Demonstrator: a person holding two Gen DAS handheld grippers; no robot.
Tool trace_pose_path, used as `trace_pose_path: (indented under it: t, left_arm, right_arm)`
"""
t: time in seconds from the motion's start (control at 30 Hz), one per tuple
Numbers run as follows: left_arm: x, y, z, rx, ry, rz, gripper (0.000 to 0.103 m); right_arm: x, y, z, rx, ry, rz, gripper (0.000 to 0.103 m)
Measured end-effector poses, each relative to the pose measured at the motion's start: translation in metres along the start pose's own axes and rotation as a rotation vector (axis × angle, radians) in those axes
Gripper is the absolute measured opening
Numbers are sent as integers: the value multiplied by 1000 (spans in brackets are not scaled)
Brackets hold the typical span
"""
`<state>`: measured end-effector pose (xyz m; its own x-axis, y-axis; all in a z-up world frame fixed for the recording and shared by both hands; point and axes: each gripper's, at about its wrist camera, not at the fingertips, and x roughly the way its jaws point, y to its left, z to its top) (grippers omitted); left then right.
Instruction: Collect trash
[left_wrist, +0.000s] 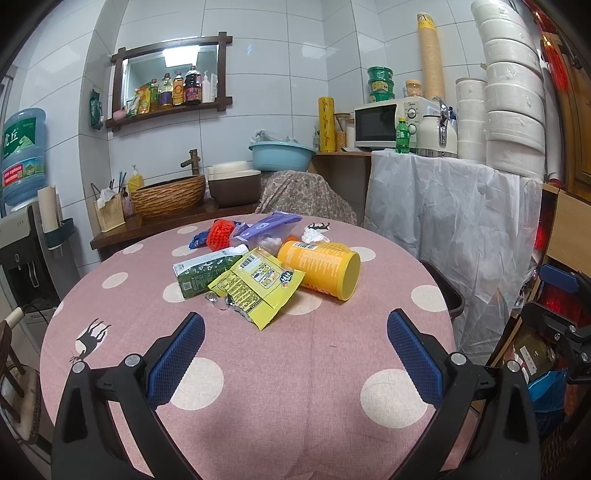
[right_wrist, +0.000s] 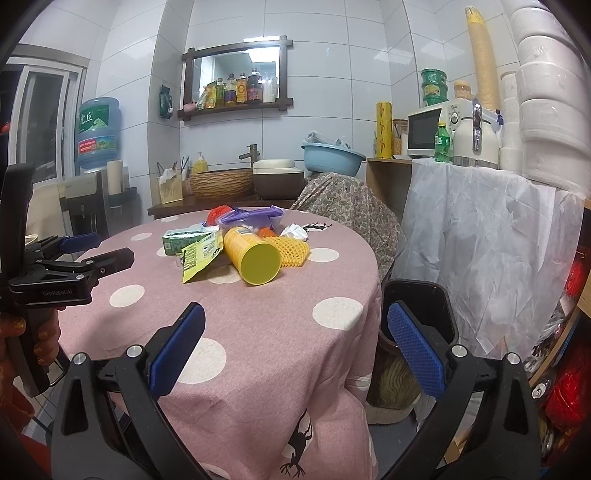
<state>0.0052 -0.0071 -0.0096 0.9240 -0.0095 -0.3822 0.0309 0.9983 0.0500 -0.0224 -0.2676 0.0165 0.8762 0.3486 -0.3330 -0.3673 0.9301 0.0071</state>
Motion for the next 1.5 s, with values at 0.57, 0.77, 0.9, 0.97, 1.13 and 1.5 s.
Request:
trace_pose_path:
  t: [0.57, 0.77, 0.9, 0.97, 1.13, 1.5]
  left_arm:
    - [0, -1, -1, 4, 3, 0, 98]
    - [1, -2, -5, 11, 13, 0, 98]
    - [13, 5, -12, -1, 53, 25, 98]
    - [26, 11, -13, -6, 96, 8, 98]
    - [45, 21, -22, 12, 172, 0, 98]
    - [93, 27, 4, 97, 309, 3, 96]
  right_arm:
    - [2, -2, -2, 4, 4, -7, 98]
    - [4, -4, -2, 0, 9, -13, 98]
    - [17, -5, -6, -13, 60, 12, 98]
    - [32, -4, -9, -30, 112, 42, 98]
    - [67, 0, -18, -17, 208, 117, 98]
    - [128, 6, 2, -53, 284, 210, 98]
